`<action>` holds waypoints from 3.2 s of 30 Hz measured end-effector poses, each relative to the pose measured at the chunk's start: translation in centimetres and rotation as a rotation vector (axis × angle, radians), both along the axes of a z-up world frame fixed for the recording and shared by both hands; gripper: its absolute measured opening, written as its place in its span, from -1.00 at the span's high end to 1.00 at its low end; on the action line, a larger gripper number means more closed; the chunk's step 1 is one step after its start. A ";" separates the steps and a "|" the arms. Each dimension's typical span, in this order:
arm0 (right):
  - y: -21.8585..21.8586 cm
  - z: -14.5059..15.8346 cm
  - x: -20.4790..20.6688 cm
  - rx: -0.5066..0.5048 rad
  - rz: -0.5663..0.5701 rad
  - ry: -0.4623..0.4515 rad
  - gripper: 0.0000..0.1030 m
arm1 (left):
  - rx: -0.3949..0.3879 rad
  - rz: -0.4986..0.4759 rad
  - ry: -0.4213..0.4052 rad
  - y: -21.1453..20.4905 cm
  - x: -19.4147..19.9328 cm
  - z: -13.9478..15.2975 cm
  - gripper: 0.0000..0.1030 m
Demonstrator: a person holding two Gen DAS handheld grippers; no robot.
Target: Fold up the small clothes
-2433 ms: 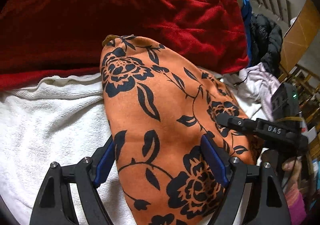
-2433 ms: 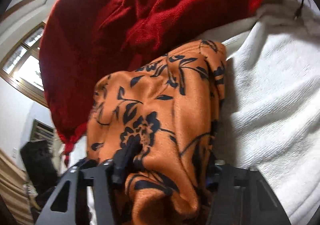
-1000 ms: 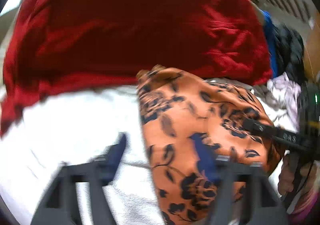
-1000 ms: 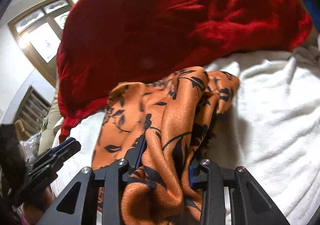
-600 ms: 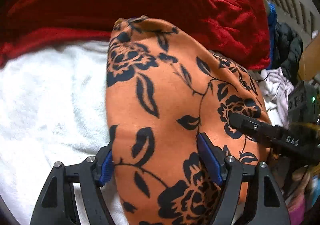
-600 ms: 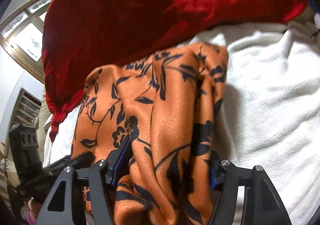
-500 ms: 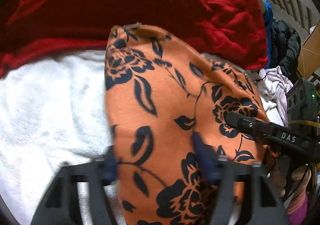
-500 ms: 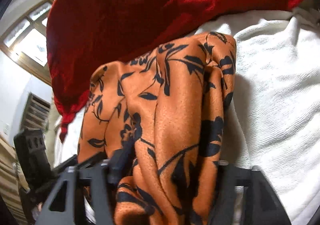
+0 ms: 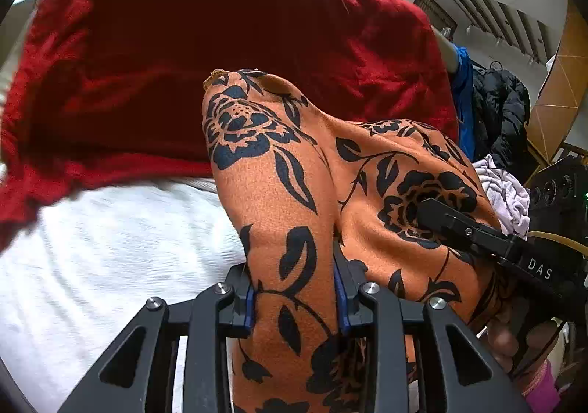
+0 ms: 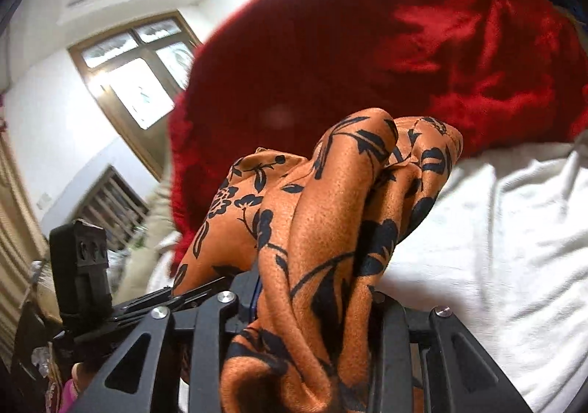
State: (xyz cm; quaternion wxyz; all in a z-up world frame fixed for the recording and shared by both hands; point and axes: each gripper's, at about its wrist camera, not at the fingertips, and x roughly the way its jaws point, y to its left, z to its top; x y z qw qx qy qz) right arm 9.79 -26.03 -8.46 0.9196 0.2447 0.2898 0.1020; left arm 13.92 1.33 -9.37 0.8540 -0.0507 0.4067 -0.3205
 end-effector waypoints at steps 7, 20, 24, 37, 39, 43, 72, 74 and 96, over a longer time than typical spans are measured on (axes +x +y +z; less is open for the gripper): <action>3.0 -1.6 0.1 0.017 0.026 0.014 0.32 | 0.055 0.029 0.037 2.9 -1.4 -2.3 0.34; 3.5 -6.6 -1.3 -0.184 -0.103 0.234 -0.20 | 0.374 0.233 -0.118 3.9 -4.5 -3.4 -0.56; 3.1 -3.2 -5.7 -0.313 -0.188 0.148 -0.22 | 0.492 0.368 -0.283 5.1 -7.6 -0.4 -0.57; 9.0 2.5 -12.7 -0.353 -0.065 -0.042 -0.19 | 0.455 0.411 -0.311 5.0 -12.7 2.3 -0.57; 9.2 0.9 -11.6 -0.310 -0.035 -0.010 -0.06 | 0.459 0.425 -0.307 5.5 -12.8 2.2 -0.57; 8.2 -5.6 -7.5 -0.246 -0.020 0.169 -0.03 | 0.440 0.448 -0.288 6.3 -13.1 2.5 -0.57; 11.4 5.9 -17.8 -0.527 -0.310 0.009 -0.18 | 0.382 0.479 -0.378 6.5 -20.2 7.8 -0.58; 11.8 6.0 -18.0 -0.531 -0.300 0.005 -0.18 | 0.377 0.483 -0.385 6.7 -20.7 8.1 -0.58; 14.5 8.8 -20.2 -0.546 -0.303 -0.116 -0.18 | 0.334 0.446 -0.418 6.9 -23.1 9.6 -0.59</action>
